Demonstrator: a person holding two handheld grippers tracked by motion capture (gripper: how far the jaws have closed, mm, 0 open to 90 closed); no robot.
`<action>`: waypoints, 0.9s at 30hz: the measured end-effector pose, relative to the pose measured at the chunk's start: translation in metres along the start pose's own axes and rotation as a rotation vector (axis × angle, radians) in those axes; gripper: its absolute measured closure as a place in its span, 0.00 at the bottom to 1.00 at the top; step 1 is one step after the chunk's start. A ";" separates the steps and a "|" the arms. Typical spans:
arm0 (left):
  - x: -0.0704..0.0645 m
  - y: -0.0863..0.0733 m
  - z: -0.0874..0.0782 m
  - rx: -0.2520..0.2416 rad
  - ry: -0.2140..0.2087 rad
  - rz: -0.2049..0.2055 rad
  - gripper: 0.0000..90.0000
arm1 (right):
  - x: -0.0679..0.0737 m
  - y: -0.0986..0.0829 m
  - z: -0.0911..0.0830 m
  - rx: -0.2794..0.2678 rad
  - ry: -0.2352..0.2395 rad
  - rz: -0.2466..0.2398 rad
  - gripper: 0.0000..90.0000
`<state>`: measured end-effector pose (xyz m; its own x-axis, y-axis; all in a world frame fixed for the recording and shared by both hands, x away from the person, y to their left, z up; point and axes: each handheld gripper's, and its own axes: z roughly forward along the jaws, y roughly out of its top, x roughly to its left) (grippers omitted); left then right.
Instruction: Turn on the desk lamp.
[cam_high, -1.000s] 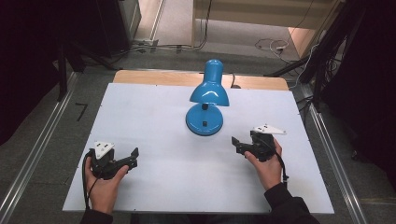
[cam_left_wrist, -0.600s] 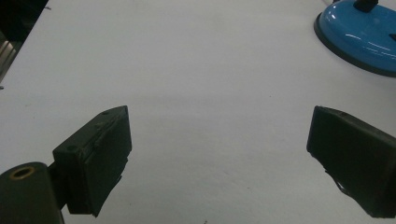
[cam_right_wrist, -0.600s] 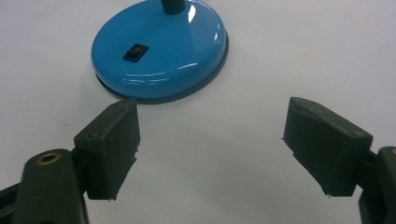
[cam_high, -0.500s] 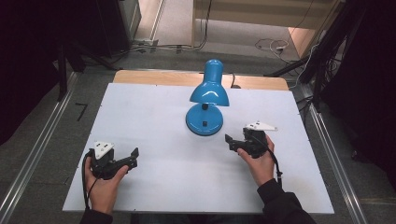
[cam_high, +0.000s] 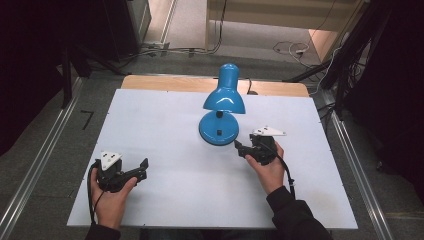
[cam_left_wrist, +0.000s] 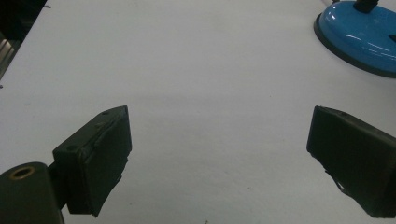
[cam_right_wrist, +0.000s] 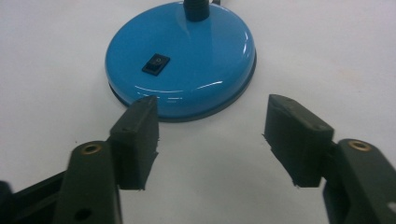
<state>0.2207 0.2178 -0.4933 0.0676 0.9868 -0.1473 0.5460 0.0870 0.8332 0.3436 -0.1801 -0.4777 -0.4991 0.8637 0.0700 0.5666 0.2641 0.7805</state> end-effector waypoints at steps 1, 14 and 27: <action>0.000 0.000 0.000 -0.001 -0.001 0.000 0.08 | 0.001 0.000 0.002 0.005 0.000 -0.005 0.42; 0.000 0.000 0.000 -0.001 -0.003 -0.003 0.08 | 0.013 0.009 0.010 -0.010 0.006 -0.041 0.97; 0.001 0.000 -0.001 -0.003 -0.006 -0.004 0.08 | 0.022 0.018 0.018 -0.021 0.017 -0.041 0.97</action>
<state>0.2204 0.2190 -0.4931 0.0706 0.9855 -0.1545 0.5442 0.0917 0.8339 0.3549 -0.1489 -0.4739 -0.5327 0.8449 0.0482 0.5318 0.2900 0.7957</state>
